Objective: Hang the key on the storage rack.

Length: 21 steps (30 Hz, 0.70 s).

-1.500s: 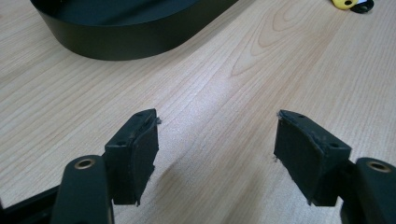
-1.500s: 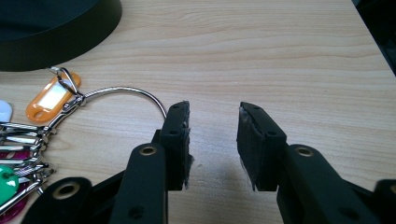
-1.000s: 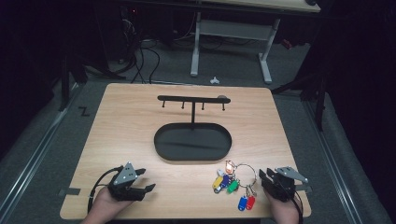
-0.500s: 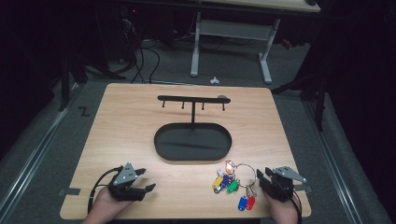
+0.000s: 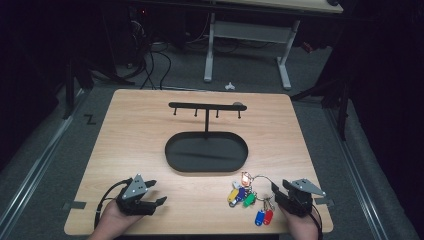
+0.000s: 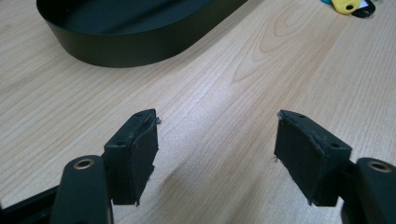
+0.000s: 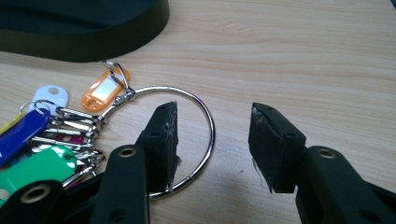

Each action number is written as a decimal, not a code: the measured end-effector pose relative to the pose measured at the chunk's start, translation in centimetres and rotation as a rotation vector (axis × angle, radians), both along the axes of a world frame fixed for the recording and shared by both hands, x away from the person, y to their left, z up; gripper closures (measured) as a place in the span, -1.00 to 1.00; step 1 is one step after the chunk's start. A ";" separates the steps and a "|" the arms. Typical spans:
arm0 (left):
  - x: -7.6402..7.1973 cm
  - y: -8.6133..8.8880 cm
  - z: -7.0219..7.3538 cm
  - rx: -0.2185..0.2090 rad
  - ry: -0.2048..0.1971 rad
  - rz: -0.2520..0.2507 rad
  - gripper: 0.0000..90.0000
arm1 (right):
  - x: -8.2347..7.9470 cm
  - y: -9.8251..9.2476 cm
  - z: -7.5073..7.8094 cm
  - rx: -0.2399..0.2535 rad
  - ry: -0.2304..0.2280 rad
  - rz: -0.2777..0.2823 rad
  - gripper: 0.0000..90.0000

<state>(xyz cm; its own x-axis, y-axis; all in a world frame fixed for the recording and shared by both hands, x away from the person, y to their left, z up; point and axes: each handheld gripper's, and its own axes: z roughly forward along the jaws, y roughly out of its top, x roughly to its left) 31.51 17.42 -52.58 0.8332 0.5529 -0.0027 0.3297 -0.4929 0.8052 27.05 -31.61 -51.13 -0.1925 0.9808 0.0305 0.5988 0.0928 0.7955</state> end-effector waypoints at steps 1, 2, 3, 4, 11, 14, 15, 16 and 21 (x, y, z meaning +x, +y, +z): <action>0.1 0.1 0.1 0.000 0.000 -0.001 -0.32 | 0.0 0.0 0.1 0.010 -0.004 0.012 0.21; 0.1 0.0 0.1 -0.004 -0.002 -0.001 -0.32 | -0.1 0.1 0.2 0.007 -0.008 0.018 0.22; 0.1 0.0 0.1 -0.005 -0.003 -0.003 -0.32 | -0.2 0.1 0.2 0.005 -0.006 0.019 0.22; 0.2 0.0 0.1 -0.004 -0.005 -0.005 -0.32 | -0.2 0.2 0.2 0.003 -0.007 0.024 0.23; 0.4 -0.4 0.3 -0.004 -0.010 -0.018 -0.32 | -0.6 0.7 0.1 0.001 -0.012 0.061 0.18; 0.5 -0.7 0.4 -0.007 -0.013 -0.019 -0.32 | -0.7 0.8 0.1 0.001 -0.009 0.062 0.17; 0.5 -0.8 0.4 -0.008 -0.013 -0.019 -0.32 | -0.8 0.9 0.1 -0.001 -0.007 0.063 0.16; 0.5 -0.9 0.4 -0.007 -0.014 -0.019 -0.32 | -0.9 0.9 0.1 -0.009 -0.007 0.069 0.14; 0.9 -1.2 0.3 0.004 0.004 0.015 -0.32 | -1.0 1.4 0.0 -0.018 0.000 0.071 0.20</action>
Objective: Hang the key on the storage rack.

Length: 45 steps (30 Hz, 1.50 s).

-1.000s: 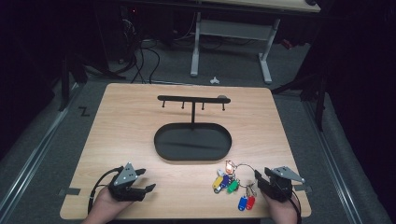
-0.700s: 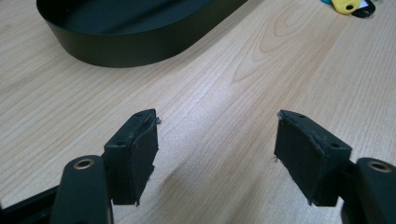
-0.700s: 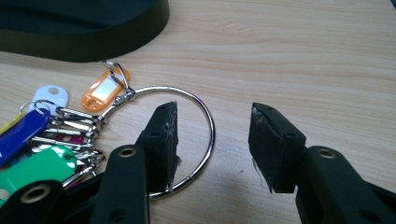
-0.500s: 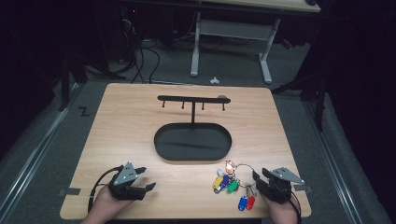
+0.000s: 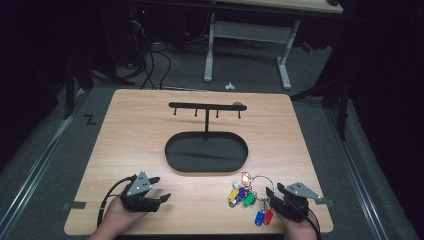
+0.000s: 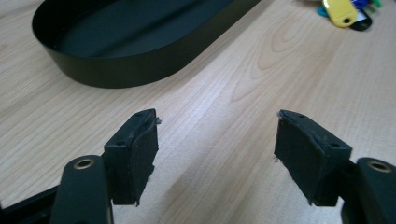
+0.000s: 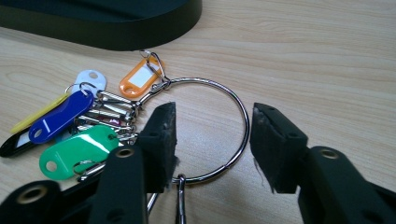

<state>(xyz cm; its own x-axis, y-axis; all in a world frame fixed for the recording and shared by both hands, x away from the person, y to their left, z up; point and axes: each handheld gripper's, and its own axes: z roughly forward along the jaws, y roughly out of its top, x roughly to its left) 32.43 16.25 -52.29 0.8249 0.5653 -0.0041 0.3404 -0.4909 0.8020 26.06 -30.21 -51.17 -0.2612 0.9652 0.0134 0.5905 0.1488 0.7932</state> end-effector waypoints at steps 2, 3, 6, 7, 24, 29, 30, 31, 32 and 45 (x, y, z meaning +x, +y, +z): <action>0.3 0.0 -0.1 -0.005 0.013 0.018 -0.32 | 0.1 0.0 0.0 0.019 0.000 -0.008 0.22; 0.3 0.0 -0.1 -0.005 0.013 0.018 -0.32 | 0.1 0.0 0.0 0.019 0.000 -0.008 0.22; 0.7 0.2 0.0 -0.020 0.016 0.028 -0.32 | 0.2 0.1 0.1 0.033 -0.003 -0.050 0.33; 0.7 0.2 0.0 -0.020 0.016 0.028 -0.32 | 0.2 0.1 0.1 0.033 -0.003 -0.050 0.33; 0.9 1.1 0.6 -0.096 0.038 0.048 -0.28 | 1.6 1.7 0.1 -0.088 0.135 0.004 0.06; 0.8 1.1 0.5 -0.094 0.044 0.043 -0.28 | 1.7 2.3 1.0 -0.151 0.171 0.061 0.04; 0.8 1.1 0.5 -0.095 0.046 0.041 -0.28 | 1.7 2.4 1.2 -0.160 0.182 0.075 0.03; 0.8 1.1 0.6 -0.095 0.048 0.039 -0.28 | 1.7 2.4 1.4 -0.176 0.195 0.093 0.03; 0.8 1.1 0.6 -0.097 0.047 0.038 -0.28 | 1.7 2.4 1.5 -0.193 0.203 0.113 0.02; 0.6 1.1 0.7 -0.103 0.049 0.027 -0.28 | 2.8 2.3 3.1 -0.293 0.314 0.200 -0.10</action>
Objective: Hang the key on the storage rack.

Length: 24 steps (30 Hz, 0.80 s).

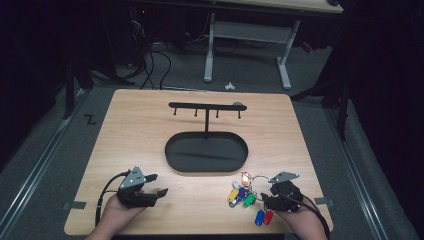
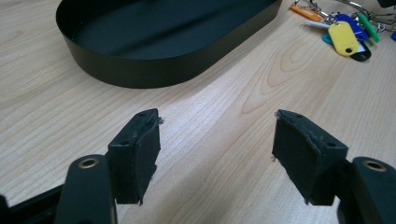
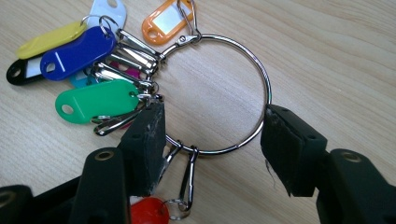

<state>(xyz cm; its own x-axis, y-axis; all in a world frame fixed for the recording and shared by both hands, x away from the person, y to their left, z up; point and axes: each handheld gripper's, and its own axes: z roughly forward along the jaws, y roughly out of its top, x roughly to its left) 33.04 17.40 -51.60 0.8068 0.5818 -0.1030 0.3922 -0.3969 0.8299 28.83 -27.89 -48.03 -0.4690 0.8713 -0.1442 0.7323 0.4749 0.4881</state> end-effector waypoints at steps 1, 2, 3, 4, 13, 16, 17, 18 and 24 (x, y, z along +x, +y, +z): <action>0.0 0.0 0.0 -0.001 0.001 0.000 -0.28 | 0.2 0.2 0.1 -0.016 0.023 0.009 -0.10; 0.0 0.0 0.0 0.000 0.002 -0.001 -0.28 | 0.2 0.3 0.1 -0.023 0.032 0.015 -0.10; 0.0 0.0 0.0 0.001 0.003 -0.003 -0.28 | 0.3 0.5 0.1 -0.045 0.045 0.032 -0.11; 0.0 0.0 0.0 0.001 0.003 -0.003 -0.28 | 0.3 0.5 0.1 -0.045 0.045 0.032 -0.11; 0.0 0.0 0.0 0.002 0.000 -0.011 -0.27 | 1.4 2.2 -0.2 -0.165 0.129 0.144 -0.24; -0.1 0.0 0.0 0.002 0.001 -0.013 -0.27 | 1.6 2.5 -0.3 -0.181 0.156 0.167 -0.29; -0.1 0.0 0.0 0.002 0.001 -0.013 -0.27 | 1.6 2.5 -0.3 -0.181 0.156 0.167 -0.29; 0.0 0.0 0.0 0.003 0.000 -0.014 -0.27 | 1.7 2.8 -0.4 -0.197 0.172 0.189 -0.32; -0.1 0.0 0.1 0.012 -0.003 -0.022 -0.27 | 2.1 3.1 -0.9 -0.226 0.235 0.240 -0.42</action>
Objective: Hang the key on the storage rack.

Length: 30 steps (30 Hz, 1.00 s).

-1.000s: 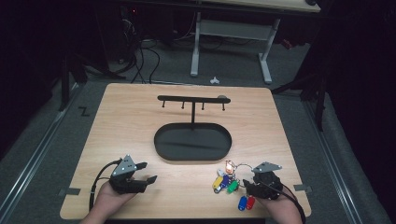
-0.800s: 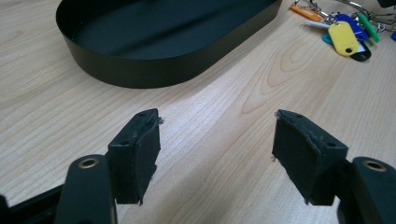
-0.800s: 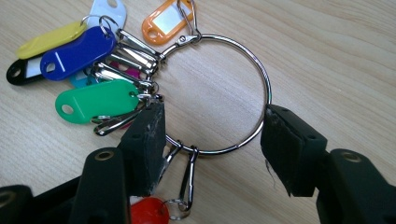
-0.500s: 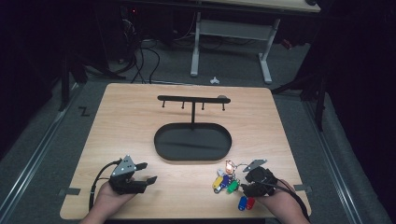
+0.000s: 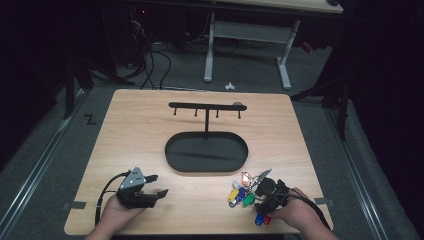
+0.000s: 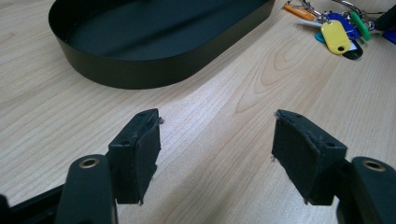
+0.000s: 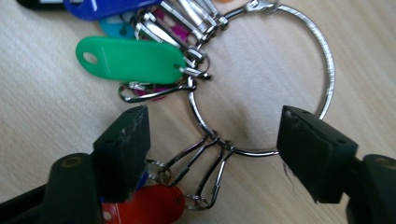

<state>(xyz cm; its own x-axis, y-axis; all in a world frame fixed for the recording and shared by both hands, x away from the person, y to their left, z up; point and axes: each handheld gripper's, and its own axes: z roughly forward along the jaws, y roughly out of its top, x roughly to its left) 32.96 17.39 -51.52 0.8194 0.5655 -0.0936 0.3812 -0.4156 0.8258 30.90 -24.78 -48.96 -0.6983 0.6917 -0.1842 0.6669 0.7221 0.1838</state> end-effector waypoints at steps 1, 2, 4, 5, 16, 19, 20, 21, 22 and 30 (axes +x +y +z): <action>0.0 0.0 0.0 0.003 0.003 -0.002 -0.27 | 0.1 0.0 0.0 -0.008 0.004 0.005 -0.40; 0.0 0.0 0.0 0.003 0.003 -0.002 -0.27 | 0.1 0.0 0.0 -0.008 0.004 0.005 -0.40; 0.0 0.0 -0.1 0.001 0.002 -0.001 -0.27 | 0.4 0.3 -0.1 -0.028 0.021 0.032 -0.34; -0.1 0.0 -0.1 0.001 0.000 -0.002 -0.27 | 0.6 0.4 -0.1 -0.029 0.027 0.038 -0.32; 0.0 0.1 0.0 0.005 0.004 -0.006 -0.27 | 1.8 1.4 0.2 -0.083 0.109 0.098 0.37; 0.0 0.1 0.0 0.004 0.002 -0.007 -0.27 | 2.1 1.4 0.3 -0.077 0.137 0.101 0.60; 0.0 0.1 0.0 0.004 0.002 -0.007 -0.27 | 2.1 1.4 0.3 -0.077 0.137 0.101 0.60; 0.0 0.0 -0.1 0.005 0.001 -0.007 -0.27 | 2.1 1.3 0.3 -0.072 0.137 0.112 0.67; 0.0 0.0 -0.1 0.005 0.001 -0.006 -0.27 | 2.1 1.3 0.3 -0.069 0.139 0.115 0.69; -0.1 0.0 -0.1 0.007 -0.001 -0.011 -0.27 | 2.2 1.1 0.3 -0.067 0.168 0.143 0.69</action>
<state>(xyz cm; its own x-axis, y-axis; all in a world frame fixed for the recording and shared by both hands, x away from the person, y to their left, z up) 32.90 17.34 -51.57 0.8256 0.5573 -0.0889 0.3761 -0.4258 0.8230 33.14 -23.63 -48.70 -0.8130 0.5737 -0.0994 0.5741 0.8183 0.0272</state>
